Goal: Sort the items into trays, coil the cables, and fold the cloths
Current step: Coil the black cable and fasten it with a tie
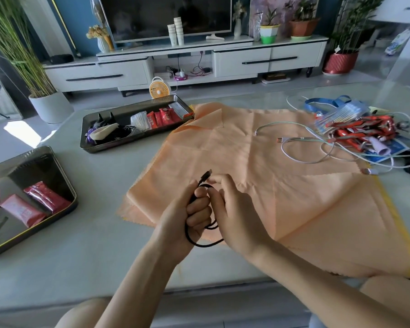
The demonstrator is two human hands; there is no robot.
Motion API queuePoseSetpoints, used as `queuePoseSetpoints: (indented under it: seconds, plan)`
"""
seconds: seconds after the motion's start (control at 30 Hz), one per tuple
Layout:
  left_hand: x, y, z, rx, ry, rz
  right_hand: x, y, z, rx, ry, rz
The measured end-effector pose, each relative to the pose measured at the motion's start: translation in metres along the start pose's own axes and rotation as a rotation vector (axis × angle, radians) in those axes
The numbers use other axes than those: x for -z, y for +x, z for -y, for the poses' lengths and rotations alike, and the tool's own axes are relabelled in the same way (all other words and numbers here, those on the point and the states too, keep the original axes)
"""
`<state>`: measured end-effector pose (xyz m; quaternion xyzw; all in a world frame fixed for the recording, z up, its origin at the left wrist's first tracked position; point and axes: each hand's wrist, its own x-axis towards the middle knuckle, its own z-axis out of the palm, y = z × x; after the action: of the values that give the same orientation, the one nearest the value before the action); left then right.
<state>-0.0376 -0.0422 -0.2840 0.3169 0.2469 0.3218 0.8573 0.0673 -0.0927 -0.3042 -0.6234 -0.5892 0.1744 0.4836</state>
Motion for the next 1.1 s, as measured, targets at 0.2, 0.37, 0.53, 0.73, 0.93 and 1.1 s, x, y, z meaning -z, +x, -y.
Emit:
queuePoseSetpoints:
  seconds: [0.2, 0.37, 0.53, 0.73, 0.93, 1.1]
  plan:
    - [-0.003, -0.004, 0.001, 0.006, 0.044, -0.034, 0.007, -0.003, 0.002, 0.044, -0.197, 0.136]
    - [0.001, -0.007, 0.002, 0.034, 0.056, -0.032, 0.015, -0.001, 0.004, 0.123, -0.146, 0.194]
    - [0.003, -0.009, -0.006, 0.047, -0.003, 0.106, 0.018, 0.001, 0.001, 0.180, -0.239, 0.164]
    - [0.014, -0.007, -0.023, -0.026, -0.382, 0.095, 0.031, -0.001, 0.003, 0.117, -0.162, 0.311]
    - [0.029, -0.020, -0.059, -0.220, -0.506, -0.001, 0.056, 0.003, 0.000, -0.144, 0.161, 0.636]
    - [0.027, -0.029, -0.057, -0.033, -0.540, 0.211, 0.070, 0.017, -0.012, -0.273, -0.061, 0.576]
